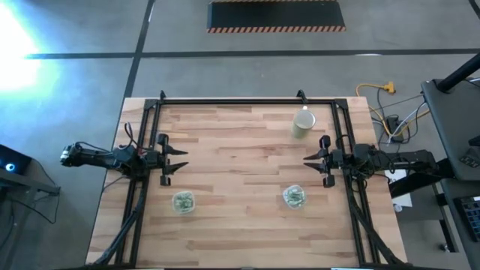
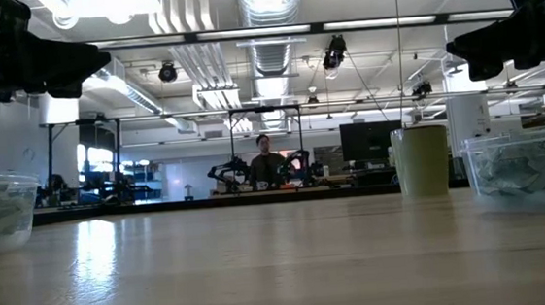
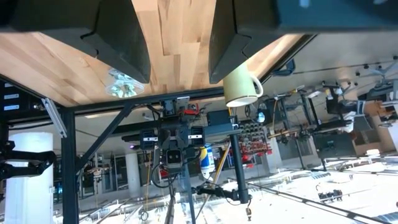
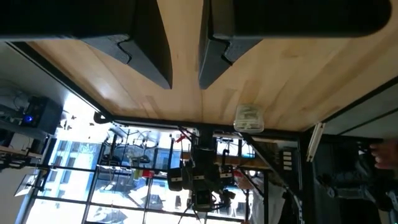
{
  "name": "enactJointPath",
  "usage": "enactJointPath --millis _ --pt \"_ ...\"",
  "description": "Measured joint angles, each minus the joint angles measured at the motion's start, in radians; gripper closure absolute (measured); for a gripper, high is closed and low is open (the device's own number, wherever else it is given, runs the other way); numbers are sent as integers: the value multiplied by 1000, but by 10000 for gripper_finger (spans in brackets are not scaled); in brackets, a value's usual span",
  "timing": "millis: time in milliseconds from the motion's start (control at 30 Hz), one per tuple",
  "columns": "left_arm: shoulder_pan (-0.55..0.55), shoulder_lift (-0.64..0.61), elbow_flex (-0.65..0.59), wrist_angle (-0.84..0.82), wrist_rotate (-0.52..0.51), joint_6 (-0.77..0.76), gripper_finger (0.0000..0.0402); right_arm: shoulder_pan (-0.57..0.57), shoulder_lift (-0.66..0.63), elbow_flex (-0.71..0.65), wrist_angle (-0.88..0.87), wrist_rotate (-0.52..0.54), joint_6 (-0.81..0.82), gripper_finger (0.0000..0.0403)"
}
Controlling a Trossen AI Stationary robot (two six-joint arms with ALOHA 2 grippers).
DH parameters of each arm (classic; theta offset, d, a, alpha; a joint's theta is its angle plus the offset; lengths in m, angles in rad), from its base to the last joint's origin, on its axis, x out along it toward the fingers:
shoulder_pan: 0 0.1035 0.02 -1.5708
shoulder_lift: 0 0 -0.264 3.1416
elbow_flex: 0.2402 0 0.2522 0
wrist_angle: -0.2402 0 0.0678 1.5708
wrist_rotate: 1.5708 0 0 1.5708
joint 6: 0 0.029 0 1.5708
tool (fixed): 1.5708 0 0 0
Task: Pick and place Stevia / Truvia into bins
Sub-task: Return to Home Position
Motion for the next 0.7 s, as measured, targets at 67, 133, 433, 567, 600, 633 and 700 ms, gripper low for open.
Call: enactJointPath --millis 67,133,433,567,600,633,700 --pt "0 1 0 0 0 0 254 0 0 0 0 0 0 335" --pt "0 1 0 0 0 0 254 0 0 0 0 0 0 335" --pt "0 -1 6 41 -25 -1 254 0 0 0 0 0 0 335" --pt "0 1 1 27 -26 -35 254 0 0 0 0 -1 0 335" --pt "0 1 1 13 -27 -50 254 0 0 0 0 -1 0 335" --pt "0 3 1 -2 -27 -61 254 0 0 0 0 -1 0 335" --pt "0 9 1 -18 -27 -79 254 0 0 0 0 -1 0 335"
